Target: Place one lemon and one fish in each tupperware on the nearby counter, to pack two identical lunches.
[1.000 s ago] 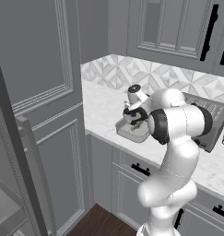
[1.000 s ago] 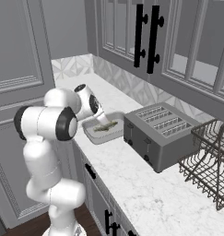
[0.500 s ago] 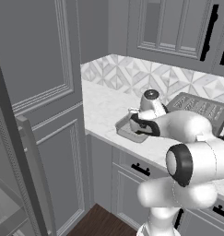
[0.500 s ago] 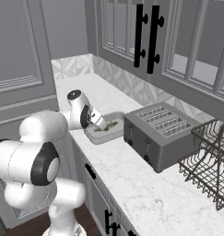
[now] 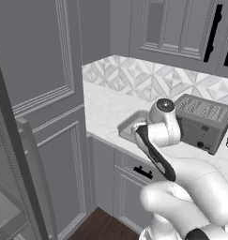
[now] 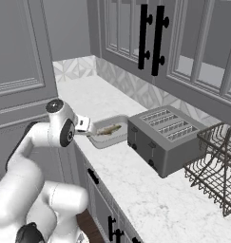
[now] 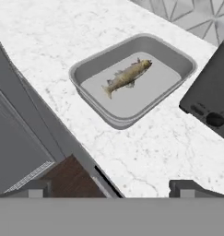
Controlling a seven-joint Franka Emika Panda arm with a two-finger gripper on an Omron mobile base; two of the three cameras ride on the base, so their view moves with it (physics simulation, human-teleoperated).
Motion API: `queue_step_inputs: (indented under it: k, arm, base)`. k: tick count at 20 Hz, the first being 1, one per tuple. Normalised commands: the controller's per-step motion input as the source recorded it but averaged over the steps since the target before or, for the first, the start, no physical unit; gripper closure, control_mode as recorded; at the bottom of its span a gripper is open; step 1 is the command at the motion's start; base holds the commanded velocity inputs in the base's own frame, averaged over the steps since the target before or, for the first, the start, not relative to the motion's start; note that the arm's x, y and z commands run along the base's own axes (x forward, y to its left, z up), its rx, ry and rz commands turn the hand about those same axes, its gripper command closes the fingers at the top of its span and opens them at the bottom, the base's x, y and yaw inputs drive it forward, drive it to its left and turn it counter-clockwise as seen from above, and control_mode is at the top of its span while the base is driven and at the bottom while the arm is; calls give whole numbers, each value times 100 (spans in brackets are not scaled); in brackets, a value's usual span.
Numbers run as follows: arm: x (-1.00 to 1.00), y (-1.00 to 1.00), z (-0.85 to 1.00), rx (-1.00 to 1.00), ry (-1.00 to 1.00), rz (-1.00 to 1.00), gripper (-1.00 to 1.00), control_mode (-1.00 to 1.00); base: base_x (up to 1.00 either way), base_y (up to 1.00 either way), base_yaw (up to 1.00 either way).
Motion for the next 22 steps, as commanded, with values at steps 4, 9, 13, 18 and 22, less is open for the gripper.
queue_step_inputs:
  k: [4, 9, 13, 18, 22]
  arm:
    - [-100, 1, 39, -1, -7, 13, -100, -100]
    - [-80, -11, 8, 0, -18, 0, -100, 100]
    - [0, 0, 0, 0, 0, 0, -100, 100]
    - [0, 0, 0, 0, 0, 0, -100, 100]
    - [0, 0, 0, 0, 0, 0, -100, 100]
  base:
    - [0, 0, 0]
    - [-20, -1, 0]
    - [-100, -3, 0]
    - [-100, 4, 5]
    - [-100, 35, 31]
